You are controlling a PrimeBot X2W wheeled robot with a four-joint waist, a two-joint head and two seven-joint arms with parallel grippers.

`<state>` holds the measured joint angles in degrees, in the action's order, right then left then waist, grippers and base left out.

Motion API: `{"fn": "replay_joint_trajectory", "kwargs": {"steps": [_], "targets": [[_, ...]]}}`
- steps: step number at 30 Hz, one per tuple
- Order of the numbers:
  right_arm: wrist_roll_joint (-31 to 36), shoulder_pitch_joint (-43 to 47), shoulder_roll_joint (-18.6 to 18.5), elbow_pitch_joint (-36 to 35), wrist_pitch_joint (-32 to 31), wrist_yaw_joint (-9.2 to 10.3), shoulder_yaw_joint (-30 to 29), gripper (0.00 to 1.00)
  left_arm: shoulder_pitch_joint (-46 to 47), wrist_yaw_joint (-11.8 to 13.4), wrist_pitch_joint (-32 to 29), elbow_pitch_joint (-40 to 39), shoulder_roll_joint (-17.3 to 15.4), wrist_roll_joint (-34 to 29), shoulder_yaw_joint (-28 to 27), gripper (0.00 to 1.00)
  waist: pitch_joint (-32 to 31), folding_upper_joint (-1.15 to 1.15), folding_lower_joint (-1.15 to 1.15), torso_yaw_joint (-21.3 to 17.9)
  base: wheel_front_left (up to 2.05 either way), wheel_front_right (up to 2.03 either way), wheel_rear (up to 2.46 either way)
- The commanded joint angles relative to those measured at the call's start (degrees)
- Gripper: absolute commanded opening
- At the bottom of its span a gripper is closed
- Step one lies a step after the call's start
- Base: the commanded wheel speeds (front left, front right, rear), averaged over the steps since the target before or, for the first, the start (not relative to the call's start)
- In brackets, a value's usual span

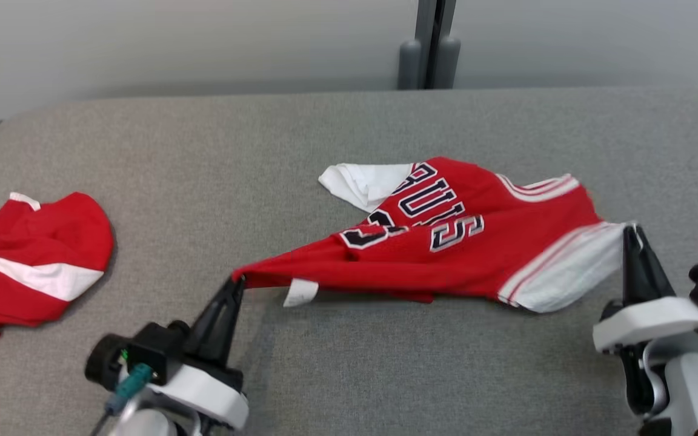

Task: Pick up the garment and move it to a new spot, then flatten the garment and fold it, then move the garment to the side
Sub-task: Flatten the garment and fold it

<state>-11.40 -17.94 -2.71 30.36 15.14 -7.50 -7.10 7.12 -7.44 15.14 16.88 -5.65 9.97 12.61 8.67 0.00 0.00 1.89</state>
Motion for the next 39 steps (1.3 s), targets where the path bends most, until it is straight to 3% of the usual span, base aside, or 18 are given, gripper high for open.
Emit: {"fn": "replay_joint_trajectory", "kwargs": {"steps": [1,14,22,31,33,34,39], "targets": [[-0.6,-1.2,-0.6,-1.4,0.0,0.02,0.2,0.0,1.4,0.0,0.0,-1.0,-1.0,-0.4,-0.4,0.0,-2.5,0.0,0.0,-0.5,0.0,0.0,0.0],[-7.6,-18.4,-6.9,-13.7,0.0,0.02,3.2,0.0,22.0,0.0,0.0,-9.1,-16.1,2.0,-2.7,0.0,-10.8,0.0,0.0,-2.6,0.0,0.0,0.0],[-9.0,-28.6,-10.1,-11.7,0.0,0.02,6.2,0.0,35.2,0.0,-1.9,-4.7,-22.3,6.5,-0.1,0.0,-8.9,0.0,0.0,-3.1,0.0,0.0,0.0],[-4.8,-44.8,-11.6,1.1,-0.1,0.02,12.2,0.0,49.0,0.4,-6.2,6.7,-21.2,7.4,3.5,0.0,7.2,0.0,0.0,-2.0,0.0,0.0,0.0],[-4.0,-47.6,-11.5,2.7,0.0,0.02,12.1,0.0,51.6,0.4,-5.8,8.5,-20.8,6.9,3.9,0.0,8.8,0.0,0.0,-1.9,0.0,0.0,0.0],[-1.8,-53.9,-12.1,4.9,0.1,0.02,11.0,0.0,57.7,1.1,-4.5,11.9,-20.5,5.0,4.3,0.0,11.9,0.0,0.0,-1.7,0.0,0.0,0.0],[4.9,-64.0,-12.1,4.8,0.1,0.02,6.5,0.0,70.2,4.1,-0.7,18.8,-19.7,0.5,4.6,0.0,15.8,0.0,0.0,-1.4,0.0,0.0,0.0]]}}
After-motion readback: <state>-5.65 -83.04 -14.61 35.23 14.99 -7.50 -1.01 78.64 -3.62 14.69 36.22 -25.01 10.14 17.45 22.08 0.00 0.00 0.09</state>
